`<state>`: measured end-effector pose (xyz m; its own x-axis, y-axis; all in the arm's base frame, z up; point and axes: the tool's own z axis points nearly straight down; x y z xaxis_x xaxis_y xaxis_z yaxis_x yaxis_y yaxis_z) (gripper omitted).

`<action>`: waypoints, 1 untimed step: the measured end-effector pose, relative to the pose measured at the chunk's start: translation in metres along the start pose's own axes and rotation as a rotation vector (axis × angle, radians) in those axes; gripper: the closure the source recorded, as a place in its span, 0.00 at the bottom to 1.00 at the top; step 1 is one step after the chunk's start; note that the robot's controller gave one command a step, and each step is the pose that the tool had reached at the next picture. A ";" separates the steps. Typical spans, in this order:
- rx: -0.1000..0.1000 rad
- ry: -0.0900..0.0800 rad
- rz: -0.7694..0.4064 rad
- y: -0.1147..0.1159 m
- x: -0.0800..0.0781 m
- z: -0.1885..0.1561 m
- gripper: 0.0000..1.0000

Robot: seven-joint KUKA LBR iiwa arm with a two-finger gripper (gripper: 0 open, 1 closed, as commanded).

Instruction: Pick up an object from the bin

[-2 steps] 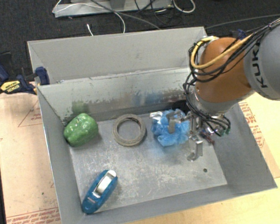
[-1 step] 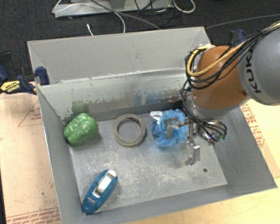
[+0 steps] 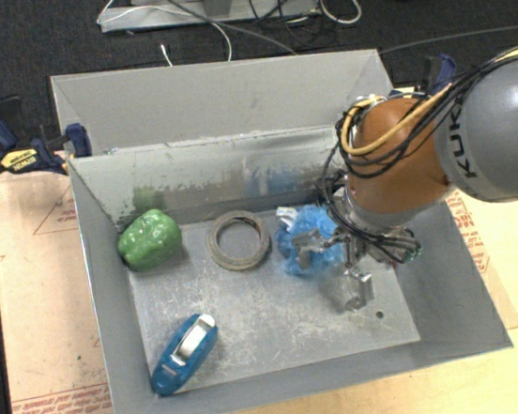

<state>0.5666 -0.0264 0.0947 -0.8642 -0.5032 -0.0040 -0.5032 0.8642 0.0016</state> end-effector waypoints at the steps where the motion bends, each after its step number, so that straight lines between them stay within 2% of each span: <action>1: -0.002 0.001 0.200 -0.006 0.030 -0.069 0.00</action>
Offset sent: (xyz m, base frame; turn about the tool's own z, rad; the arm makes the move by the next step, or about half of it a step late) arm 0.0321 -0.0116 -0.0163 -0.1390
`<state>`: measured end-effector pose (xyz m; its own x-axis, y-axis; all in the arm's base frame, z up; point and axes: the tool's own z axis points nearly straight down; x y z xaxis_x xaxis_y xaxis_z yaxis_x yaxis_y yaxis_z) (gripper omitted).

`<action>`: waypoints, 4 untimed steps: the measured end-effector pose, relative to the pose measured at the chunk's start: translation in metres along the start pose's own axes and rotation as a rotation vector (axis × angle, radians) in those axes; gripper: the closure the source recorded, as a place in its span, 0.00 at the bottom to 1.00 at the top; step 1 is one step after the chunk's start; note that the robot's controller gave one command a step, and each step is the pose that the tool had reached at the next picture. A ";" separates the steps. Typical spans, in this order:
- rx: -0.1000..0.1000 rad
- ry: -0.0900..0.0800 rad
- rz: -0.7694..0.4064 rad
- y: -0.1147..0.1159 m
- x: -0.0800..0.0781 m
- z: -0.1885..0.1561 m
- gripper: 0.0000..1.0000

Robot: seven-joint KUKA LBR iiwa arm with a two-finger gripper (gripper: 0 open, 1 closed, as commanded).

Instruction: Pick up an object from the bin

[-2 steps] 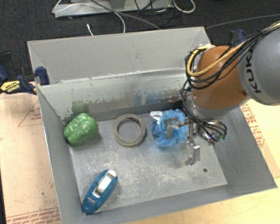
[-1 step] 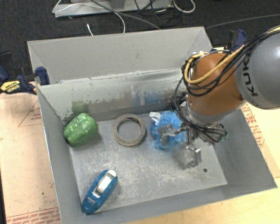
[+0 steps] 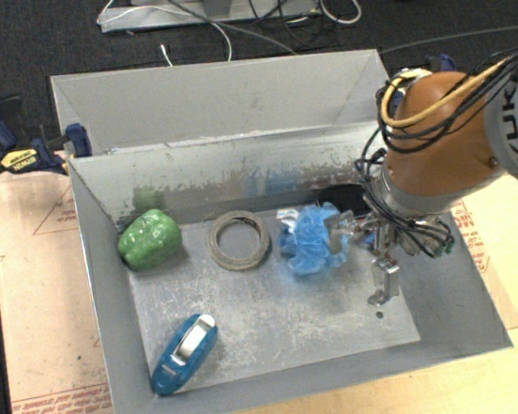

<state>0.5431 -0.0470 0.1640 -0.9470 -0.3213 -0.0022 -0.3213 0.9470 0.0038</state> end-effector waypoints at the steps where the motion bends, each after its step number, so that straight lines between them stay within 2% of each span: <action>1: 0.002 -0.007 -0.330 -0.009 -0.051 0.073 0.00; 2: 0.001 -0.006 -0.021 -0.012 -0.041 -0.009 0.00; 3: -0.002 -0.009 -0.282 -0.020 -0.070 0.056 0.00; 4: 0.006 -0.027 -0.359 -0.024 -0.078 0.100 0.00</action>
Offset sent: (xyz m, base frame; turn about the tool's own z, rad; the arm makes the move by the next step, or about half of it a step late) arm 0.0347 -0.0023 0.0613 0.1010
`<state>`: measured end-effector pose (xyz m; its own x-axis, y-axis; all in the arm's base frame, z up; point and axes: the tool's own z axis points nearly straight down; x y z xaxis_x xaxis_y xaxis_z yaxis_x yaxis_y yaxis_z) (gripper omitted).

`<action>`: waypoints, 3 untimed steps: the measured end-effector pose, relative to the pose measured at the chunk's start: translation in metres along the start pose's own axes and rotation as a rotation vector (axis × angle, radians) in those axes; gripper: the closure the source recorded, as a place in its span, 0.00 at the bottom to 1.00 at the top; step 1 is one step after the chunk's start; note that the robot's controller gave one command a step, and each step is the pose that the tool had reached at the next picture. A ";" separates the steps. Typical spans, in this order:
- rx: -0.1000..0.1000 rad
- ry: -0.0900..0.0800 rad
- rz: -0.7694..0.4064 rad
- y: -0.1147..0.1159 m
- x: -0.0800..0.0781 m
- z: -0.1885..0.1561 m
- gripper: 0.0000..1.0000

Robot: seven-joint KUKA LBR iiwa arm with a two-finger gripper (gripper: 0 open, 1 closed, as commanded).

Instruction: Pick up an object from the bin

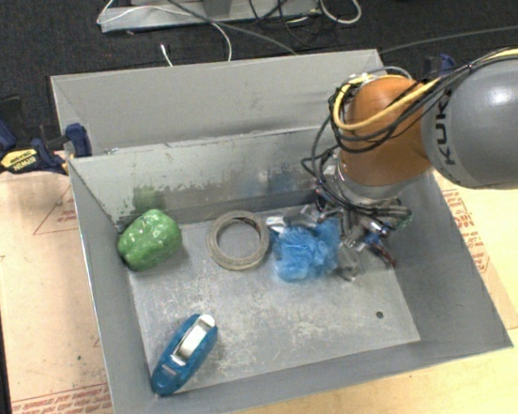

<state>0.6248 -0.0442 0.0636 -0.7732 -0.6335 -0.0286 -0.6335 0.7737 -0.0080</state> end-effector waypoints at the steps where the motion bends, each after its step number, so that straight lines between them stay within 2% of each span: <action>1: -0.001 0.002 -0.207 -0.007 0.003 -0.011 1.00; 2: -0.001 0.001 -0.207 -0.008 0.003 -0.011 1.00; 3: 0.001 -0.004 -0.218 -0.022 0.001 -0.009 1.00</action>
Offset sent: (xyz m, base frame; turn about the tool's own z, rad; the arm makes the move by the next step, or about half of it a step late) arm 0.0000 0.0000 0.0000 0.0000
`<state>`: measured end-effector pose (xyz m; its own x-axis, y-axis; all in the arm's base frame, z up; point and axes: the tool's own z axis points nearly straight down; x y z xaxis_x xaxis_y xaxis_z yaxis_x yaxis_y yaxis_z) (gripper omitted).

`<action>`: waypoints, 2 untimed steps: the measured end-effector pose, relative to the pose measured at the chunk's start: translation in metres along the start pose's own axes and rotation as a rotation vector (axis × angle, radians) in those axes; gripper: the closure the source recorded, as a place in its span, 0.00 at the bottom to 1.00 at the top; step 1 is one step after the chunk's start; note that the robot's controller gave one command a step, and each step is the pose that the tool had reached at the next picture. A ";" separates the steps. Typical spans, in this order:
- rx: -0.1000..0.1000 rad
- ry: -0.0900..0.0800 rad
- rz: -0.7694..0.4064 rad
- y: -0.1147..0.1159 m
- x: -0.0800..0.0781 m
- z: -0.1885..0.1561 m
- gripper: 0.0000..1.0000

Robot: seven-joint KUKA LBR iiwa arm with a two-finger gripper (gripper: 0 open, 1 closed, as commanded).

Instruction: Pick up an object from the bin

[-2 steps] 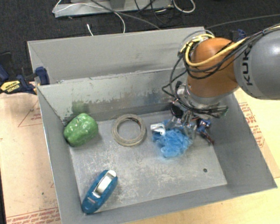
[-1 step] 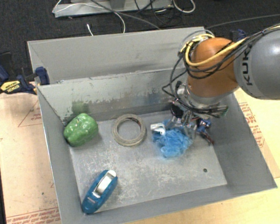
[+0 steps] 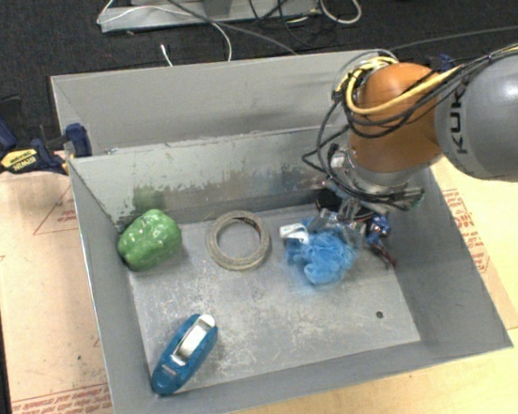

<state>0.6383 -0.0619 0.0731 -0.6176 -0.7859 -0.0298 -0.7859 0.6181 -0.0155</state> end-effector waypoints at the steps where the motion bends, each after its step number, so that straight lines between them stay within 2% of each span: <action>1: 0.007 -0.007 -0.001 0.006 0.005 -0.002 1.00; 2: 0.009 -0.010 -0.315 0.013 0.055 -0.002 1.00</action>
Offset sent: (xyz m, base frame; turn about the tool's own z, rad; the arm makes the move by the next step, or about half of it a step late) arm -0.0490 -0.0392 -0.0031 -0.3190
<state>0.5941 -0.0972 0.0734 -0.3437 -0.9385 -0.0321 -0.9381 0.3447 -0.0348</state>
